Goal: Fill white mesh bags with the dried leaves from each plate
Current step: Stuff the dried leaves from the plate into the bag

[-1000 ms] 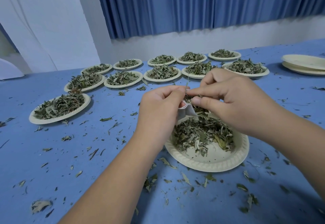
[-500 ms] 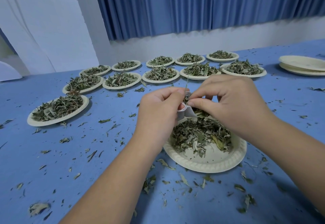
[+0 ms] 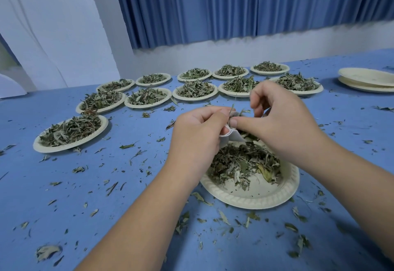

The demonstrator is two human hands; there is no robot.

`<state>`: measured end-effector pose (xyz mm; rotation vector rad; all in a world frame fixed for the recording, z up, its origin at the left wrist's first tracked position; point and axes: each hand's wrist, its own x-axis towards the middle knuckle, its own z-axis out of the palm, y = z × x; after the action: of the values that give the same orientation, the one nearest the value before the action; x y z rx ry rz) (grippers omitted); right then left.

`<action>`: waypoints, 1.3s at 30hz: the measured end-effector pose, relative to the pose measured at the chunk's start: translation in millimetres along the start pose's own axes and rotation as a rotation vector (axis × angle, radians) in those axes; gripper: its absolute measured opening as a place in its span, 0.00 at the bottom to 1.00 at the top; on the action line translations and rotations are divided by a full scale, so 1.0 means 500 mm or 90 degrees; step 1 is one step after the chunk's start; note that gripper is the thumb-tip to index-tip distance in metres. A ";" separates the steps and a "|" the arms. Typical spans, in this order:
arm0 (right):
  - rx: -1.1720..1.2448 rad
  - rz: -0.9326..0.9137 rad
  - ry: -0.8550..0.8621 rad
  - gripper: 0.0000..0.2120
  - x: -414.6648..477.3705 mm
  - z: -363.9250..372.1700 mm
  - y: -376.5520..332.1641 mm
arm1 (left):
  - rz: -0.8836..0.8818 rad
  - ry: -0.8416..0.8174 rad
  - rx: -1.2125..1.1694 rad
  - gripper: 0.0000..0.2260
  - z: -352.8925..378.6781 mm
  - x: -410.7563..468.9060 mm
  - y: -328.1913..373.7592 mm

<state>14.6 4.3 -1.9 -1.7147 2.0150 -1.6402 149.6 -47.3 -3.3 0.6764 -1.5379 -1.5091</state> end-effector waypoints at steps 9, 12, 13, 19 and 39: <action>-0.064 -0.126 0.000 0.06 -0.007 -0.001 -0.011 | -0.001 0.023 0.004 0.09 -0.002 0.001 -0.001; -0.083 -0.148 0.002 0.04 -0.011 -0.001 -0.013 | -0.004 0.015 -0.006 0.08 -0.002 -0.001 0.000; -0.088 -0.144 0.000 0.04 -0.011 -0.001 -0.012 | -0.007 0.009 -0.012 0.08 -0.002 -0.001 0.001; -0.128 -0.131 -0.053 0.02 0.000 -0.002 -0.007 | -0.011 -0.014 0.007 0.08 -0.002 0.001 -0.003; -0.121 -0.192 -0.077 0.01 -0.002 -0.041 -0.019 | -0.011 0.018 -0.007 0.08 -0.019 0.014 -0.012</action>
<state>9.4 20.3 13.6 -2.2194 1.9911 -1.4072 153.4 -58.6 -8.5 0.7033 -1.5049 -1.5148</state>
